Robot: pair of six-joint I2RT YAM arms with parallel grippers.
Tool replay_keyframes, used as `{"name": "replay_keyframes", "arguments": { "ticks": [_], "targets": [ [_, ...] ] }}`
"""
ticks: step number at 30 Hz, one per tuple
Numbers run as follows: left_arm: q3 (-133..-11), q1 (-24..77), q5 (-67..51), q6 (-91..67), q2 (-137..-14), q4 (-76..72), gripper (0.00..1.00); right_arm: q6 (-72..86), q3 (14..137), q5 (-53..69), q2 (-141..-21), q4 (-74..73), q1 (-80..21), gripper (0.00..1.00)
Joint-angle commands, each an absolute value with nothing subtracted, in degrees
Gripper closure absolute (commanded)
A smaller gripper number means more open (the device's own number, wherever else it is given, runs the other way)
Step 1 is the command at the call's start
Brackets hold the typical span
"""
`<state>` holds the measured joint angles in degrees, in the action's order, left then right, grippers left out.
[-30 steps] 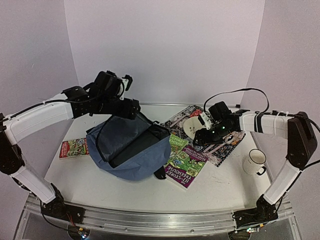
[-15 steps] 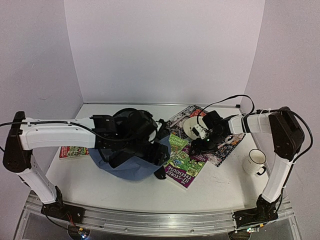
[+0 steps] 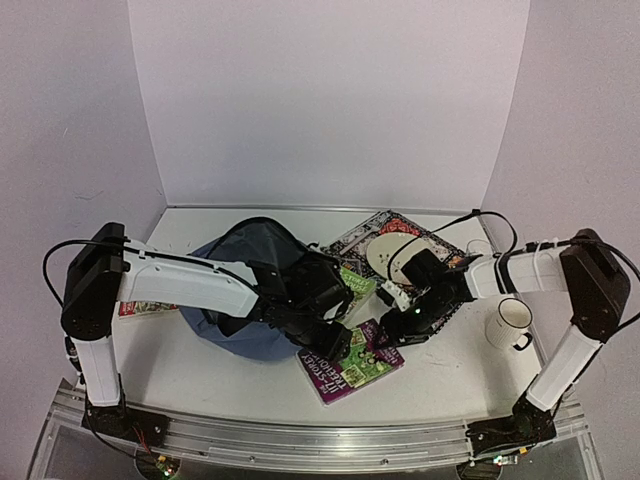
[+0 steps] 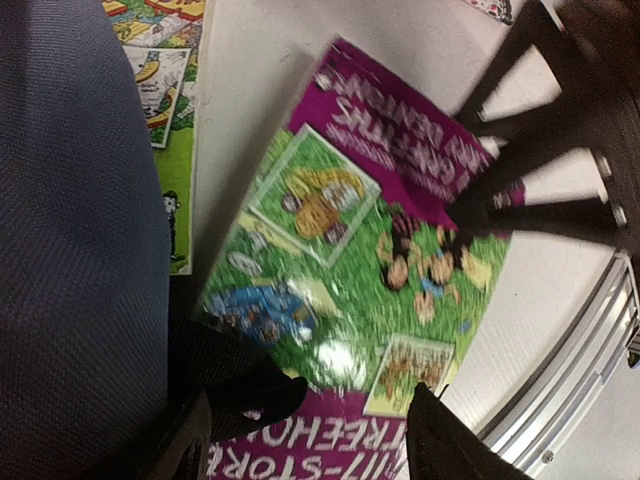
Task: Pack the student bag
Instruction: Move the book to the corner of the board, then grab the book from the corner of the board.
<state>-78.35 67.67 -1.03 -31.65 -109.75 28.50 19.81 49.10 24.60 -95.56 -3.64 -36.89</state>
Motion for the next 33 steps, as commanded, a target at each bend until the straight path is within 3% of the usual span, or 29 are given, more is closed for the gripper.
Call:
{"name": "replay_keyframes", "arguments": {
  "ticks": [1,4,8,16,24,27,33],
  "targets": [
    [-78.0,65.9,3.0,-33.1,-109.2,29.5,0.32,24.8,44.4,33.2,-89.5,-6.9,-41.1,0.47],
    [-77.4,65.5,4.7,-33.4,-108.0,31.0,0.3,23.6,44.1,34.5,-86.6,-8.7,-41.7,0.48],
    [-76.3,65.6,3.7,-33.9,-105.0,32.9,0.27,19.7,48.9,27.0,-86.1,-11.9,-41.2,0.42],
    [-70.2,65.9,0.5,-38.3,-96.4,38.3,0.23,10.8,60.4,23.0,-98.2,-12.7,-38.1,0.3],
    [-67.1,67.1,-4.0,-42.5,-97.2,38.2,0.22,6.1,63.0,28.7,-105.9,-13.0,-38.1,0.24],
    [-67.2,67.4,-4.3,-42.3,-100.1,37.9,0.25,5.2,62.3,30.9,-107.6,-12.7,-38.2,0.24],
    [-68.4,67.5,-4.1,-40.8,-104.7,35.5,0.44,3.9,60.9,35.3,-108.5,-12.5,-38.2,0.29]
  ]
}}
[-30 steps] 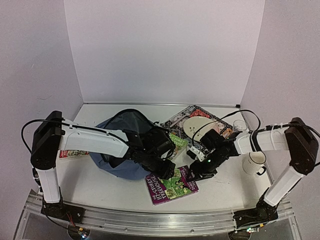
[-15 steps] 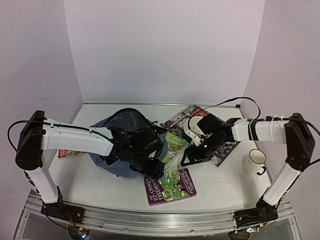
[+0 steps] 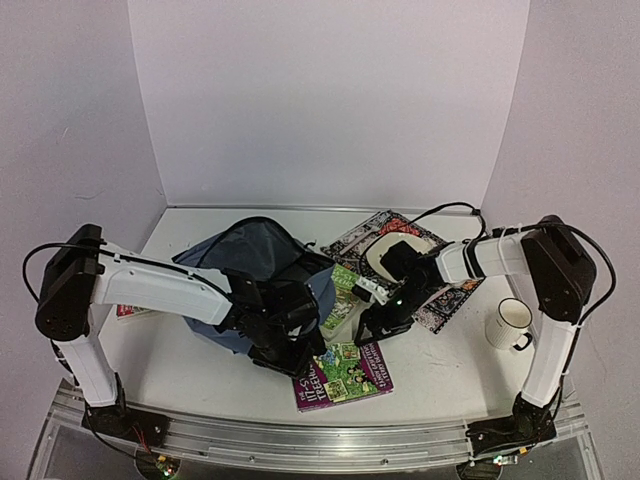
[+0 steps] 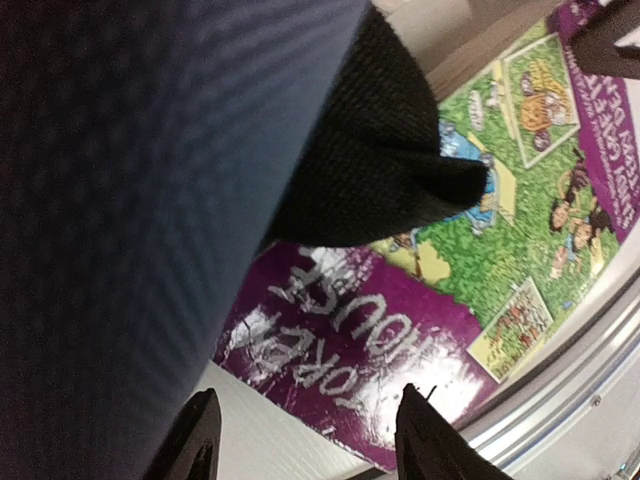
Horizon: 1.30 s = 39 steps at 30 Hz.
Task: Pack the student bag
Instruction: Grab the book from the corner of the board.
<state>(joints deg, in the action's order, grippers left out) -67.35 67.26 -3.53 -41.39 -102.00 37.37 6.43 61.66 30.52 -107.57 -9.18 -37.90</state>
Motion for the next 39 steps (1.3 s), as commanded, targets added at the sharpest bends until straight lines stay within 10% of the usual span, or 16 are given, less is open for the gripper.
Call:
{"name": "replay_keyframes", "arguments": {
  "ticks": [1,17,39],
  "targets": [
    [-68.6,67.5,-4.2,-40.4,-105.6,35.1,0.48,3.7,60.6,36.0,-108.1,-12.5,-38.2,0.31],
    [-68.0,67.5,-3.4,-40.1,-109.5,32.3,0.68,3.0,59.0,41.2,-100.2,-15.0,-38.2,0.7],
    [-61.4,67.4,-0.5,-37.0,-103.2,27.2,0.72,-7.7,60.2,46.1,-104.9,-21.4,-37.8,0.61]
  ]
}}
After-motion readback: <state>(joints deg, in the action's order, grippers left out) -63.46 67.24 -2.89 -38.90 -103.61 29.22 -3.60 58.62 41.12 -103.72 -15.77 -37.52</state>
